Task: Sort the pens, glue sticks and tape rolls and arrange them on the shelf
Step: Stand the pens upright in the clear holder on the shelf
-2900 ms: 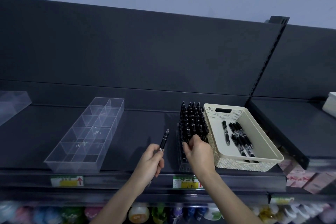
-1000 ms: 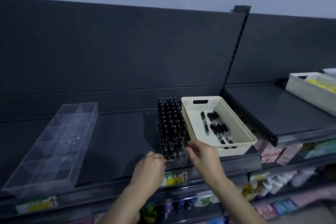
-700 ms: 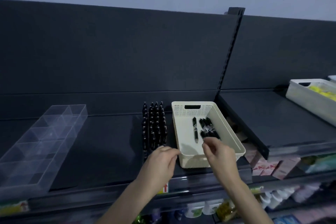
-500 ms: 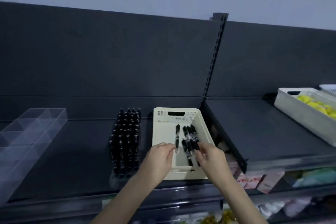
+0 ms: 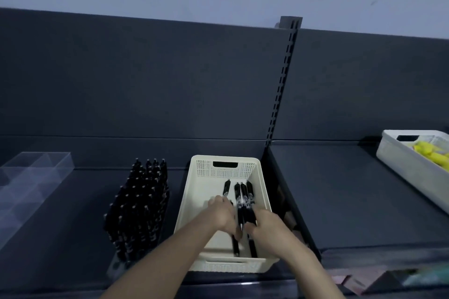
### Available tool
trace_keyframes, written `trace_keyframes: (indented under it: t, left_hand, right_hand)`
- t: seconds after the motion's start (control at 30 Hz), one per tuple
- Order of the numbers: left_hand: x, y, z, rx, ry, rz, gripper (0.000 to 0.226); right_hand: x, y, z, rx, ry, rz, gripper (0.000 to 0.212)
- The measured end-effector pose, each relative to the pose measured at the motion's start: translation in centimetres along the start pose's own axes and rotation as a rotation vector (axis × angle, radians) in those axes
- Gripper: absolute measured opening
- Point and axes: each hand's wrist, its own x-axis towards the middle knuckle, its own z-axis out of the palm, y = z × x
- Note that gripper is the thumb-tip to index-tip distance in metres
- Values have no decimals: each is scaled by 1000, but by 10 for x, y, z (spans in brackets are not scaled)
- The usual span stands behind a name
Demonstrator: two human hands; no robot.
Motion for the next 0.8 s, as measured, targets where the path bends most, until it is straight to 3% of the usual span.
trace_keyframes:
  t: [0.2,0.37,0.47,0.57,0.7,0.8]
  left_hand:
    - [26,-25,-13,-193,152,-41,37]
    - [33,-27,-8,-290,261,-11,15]
    - [34,-27,-6,-313,273,-26,16]
    - [36,-27,-6,-320,263,-52,23]
    - [36,-27,-6,-392,293,-98,30]
    - [37,-27,-5,-440,303,-117,30]
  right_hand:
    - [42,-16,10,-335,-181,154,49]
    - [67,-26,15,-374,-19,201,46]
    - [76,-21,19,-266,-31,176,38]
    - [84,-14,29,-134,-38,187,14]
    - [83,-8,27,-34,-16,205,30]
    - [79,-5,23,-30,-26,216,29]
